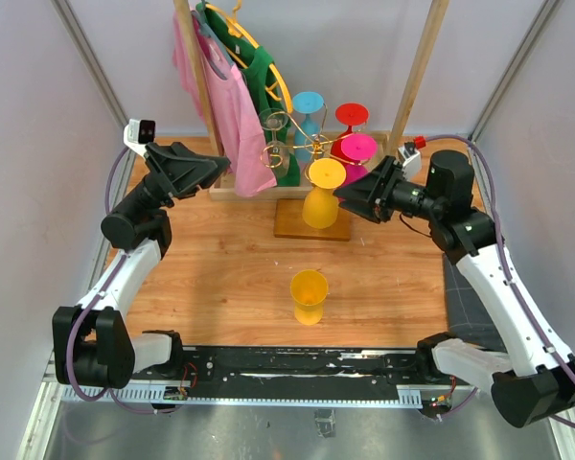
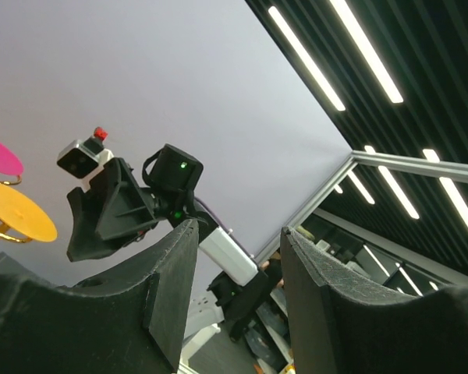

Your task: Place the wine glass upside down on the wine glass rack

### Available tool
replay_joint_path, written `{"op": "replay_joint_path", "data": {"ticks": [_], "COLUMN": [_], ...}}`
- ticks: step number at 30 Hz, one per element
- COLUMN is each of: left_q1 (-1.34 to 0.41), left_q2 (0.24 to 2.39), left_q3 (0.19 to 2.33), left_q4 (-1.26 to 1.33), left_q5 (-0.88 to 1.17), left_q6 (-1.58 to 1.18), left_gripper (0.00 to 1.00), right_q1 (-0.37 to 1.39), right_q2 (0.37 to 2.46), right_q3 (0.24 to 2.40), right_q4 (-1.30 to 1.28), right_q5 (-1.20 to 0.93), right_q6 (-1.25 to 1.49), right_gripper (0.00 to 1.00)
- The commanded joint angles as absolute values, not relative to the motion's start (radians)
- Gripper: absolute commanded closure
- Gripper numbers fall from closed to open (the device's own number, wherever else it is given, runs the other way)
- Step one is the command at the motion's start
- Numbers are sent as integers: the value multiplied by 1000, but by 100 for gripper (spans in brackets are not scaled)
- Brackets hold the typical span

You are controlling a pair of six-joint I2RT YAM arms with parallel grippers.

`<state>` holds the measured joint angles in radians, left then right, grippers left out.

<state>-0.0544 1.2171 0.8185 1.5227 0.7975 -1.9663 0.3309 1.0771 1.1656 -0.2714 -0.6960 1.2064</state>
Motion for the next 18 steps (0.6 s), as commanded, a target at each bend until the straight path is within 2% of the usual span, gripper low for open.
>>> {"op": "replay_joint_path", "data": {"ticks": [1, 5, 10, 18], "left_q1": [-44, -44, -44, -44], "left_q2": [1189, 1158, 1075, 975], "left_q3": [837, 857, 867, 850], "left_q4": [1639, 1505, 1175, 899], "left_q5": [844, 908, 956, 948], "left_q6": [-1929, -1834, -1617, -1427], "left_gripper": [49, 49, 49, 48], "right_q1": [306, 309, 378, 660], "right_q2": [1031, 1019, 1014, 1055], "right_q3": [1213, 1290, 1337, 1272], "right_q4": [-404, -624, -881, -989], "right_q5": [-716, -724, -613, -332], "right_q6": [1046, 818, 542, 458], "right_gripper": [51, 51, 52, 55]}}
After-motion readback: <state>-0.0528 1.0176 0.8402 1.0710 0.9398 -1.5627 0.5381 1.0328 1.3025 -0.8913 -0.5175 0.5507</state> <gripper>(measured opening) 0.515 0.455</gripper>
